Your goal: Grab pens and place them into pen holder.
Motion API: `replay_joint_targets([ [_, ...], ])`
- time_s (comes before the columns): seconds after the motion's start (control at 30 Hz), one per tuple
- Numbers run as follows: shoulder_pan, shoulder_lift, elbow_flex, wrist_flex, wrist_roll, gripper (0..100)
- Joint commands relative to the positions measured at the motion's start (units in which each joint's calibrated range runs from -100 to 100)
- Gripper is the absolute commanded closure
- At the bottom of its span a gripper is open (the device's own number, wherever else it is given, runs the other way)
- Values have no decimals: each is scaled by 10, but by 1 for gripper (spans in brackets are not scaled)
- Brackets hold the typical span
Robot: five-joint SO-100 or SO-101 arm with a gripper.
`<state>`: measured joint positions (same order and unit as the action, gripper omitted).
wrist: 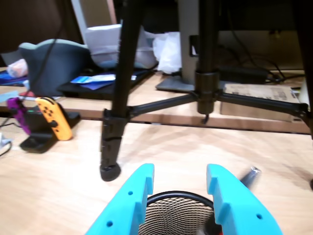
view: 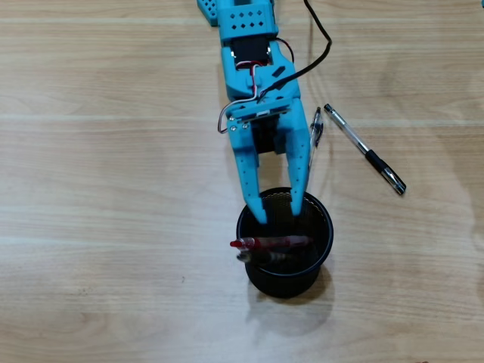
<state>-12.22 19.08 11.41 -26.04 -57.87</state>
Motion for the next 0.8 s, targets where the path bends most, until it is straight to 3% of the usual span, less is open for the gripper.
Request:
replay_joint_targets([
  [0.0,-14,-102,54,-5,3,92],
  [0.37,-25,-388,388,40,32,97],
  [0.57,-33,-471,386,285,30,98],
  [0.77,-46,-474,280,529,27,98],
])
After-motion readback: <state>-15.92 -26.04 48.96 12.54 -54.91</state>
